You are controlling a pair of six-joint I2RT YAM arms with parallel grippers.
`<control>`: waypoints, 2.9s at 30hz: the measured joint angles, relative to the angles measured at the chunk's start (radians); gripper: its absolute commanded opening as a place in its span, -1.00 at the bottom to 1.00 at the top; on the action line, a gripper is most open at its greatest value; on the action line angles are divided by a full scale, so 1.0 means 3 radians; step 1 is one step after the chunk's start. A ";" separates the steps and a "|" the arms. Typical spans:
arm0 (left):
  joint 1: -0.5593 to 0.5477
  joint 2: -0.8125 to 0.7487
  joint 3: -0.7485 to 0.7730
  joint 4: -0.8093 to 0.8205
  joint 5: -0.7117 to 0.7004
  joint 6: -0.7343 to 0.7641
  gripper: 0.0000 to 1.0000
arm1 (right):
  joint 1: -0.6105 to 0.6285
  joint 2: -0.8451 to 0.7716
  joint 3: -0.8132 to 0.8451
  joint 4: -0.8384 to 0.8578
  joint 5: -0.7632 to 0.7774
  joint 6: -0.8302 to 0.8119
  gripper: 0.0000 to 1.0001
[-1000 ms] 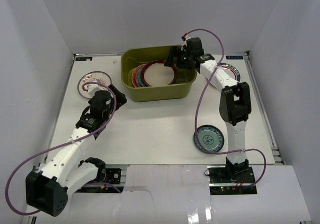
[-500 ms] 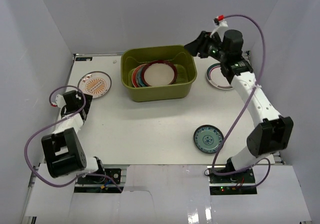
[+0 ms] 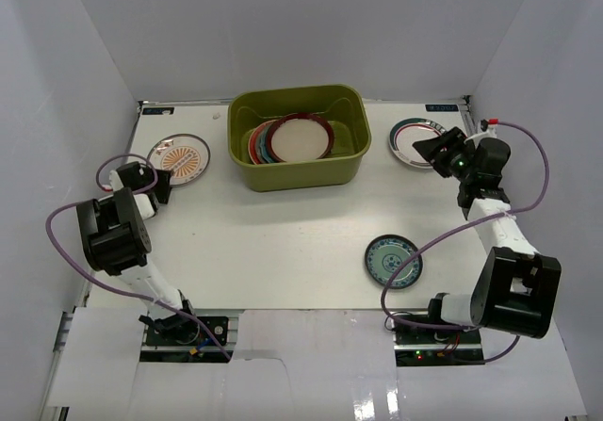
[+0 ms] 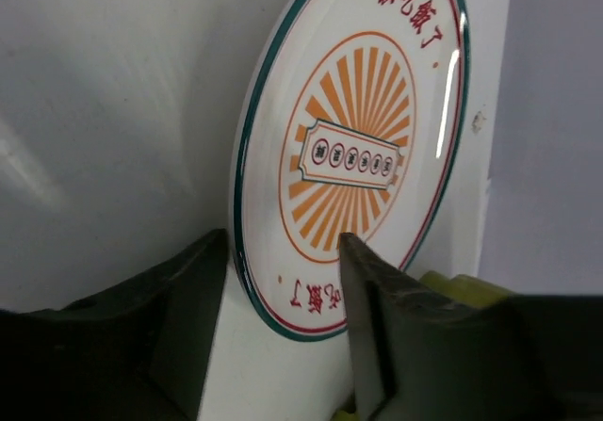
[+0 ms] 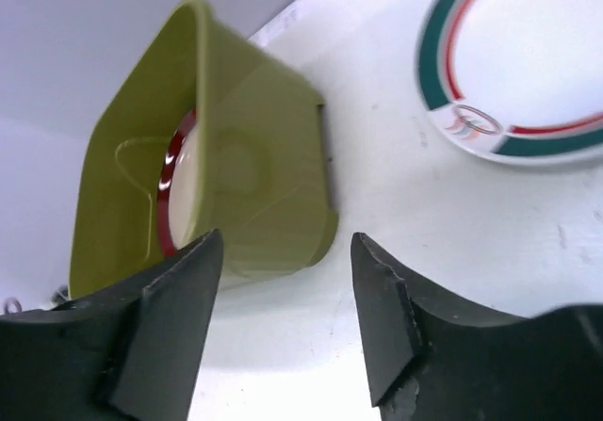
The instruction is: Place the plates into the plastic bin on the countertop
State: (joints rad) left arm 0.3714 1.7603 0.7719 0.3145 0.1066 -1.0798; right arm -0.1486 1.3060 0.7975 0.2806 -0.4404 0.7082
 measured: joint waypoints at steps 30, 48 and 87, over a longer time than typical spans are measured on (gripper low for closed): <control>-0.0685 -0.1670 0.0828 -0.0315 0.0706 0.0379 -1.00 | -0.0477 0.2514 0.1188 0.0375 0.1092 0.0680 0.12; -0.2206 0.0395 0.2728 -0.1871 0.0852 0.1244 -1.00 | -0.0532 0.2166 0.0880 0.0823 0.0520 0.1200 -0.84; -0.2706 -0.1422 0.1513 -0.1527 -0.0229 0.1879 0.96 | 0.1698 0.2021 0.2206 -0.0568 0.0879 -0.0430 -0.77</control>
State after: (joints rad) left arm -0.4404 1.3338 1.2259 -0.1436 0.0380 -0.5159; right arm 0.3607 1.9121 1.4593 0.1101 -0.1768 0.5793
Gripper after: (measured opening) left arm 0.978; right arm 0.100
